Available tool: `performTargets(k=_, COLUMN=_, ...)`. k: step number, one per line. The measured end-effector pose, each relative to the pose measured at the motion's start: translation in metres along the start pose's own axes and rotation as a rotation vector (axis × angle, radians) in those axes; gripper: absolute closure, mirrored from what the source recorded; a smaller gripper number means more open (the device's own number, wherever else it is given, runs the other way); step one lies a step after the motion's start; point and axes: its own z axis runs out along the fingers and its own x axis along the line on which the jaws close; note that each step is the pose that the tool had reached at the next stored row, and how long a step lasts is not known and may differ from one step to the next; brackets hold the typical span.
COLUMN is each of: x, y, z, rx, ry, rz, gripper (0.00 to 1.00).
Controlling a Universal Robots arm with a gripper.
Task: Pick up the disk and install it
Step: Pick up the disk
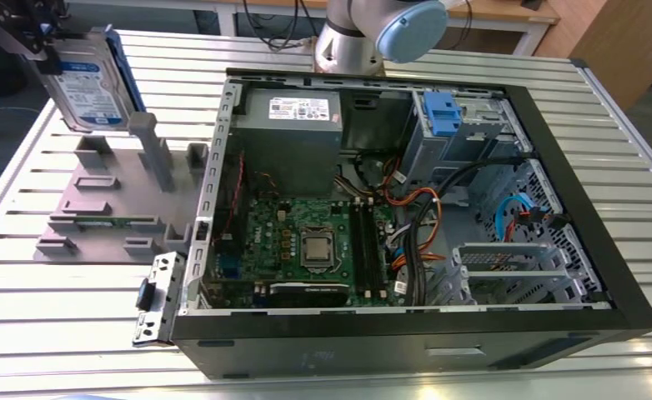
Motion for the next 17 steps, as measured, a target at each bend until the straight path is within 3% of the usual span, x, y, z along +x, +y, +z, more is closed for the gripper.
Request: performTargets(k=17, x=-0.0001, y=0.0003, z=-0.0085, rx=0.0001, ry=0.0000, rz=0.000, gripper=0.63)
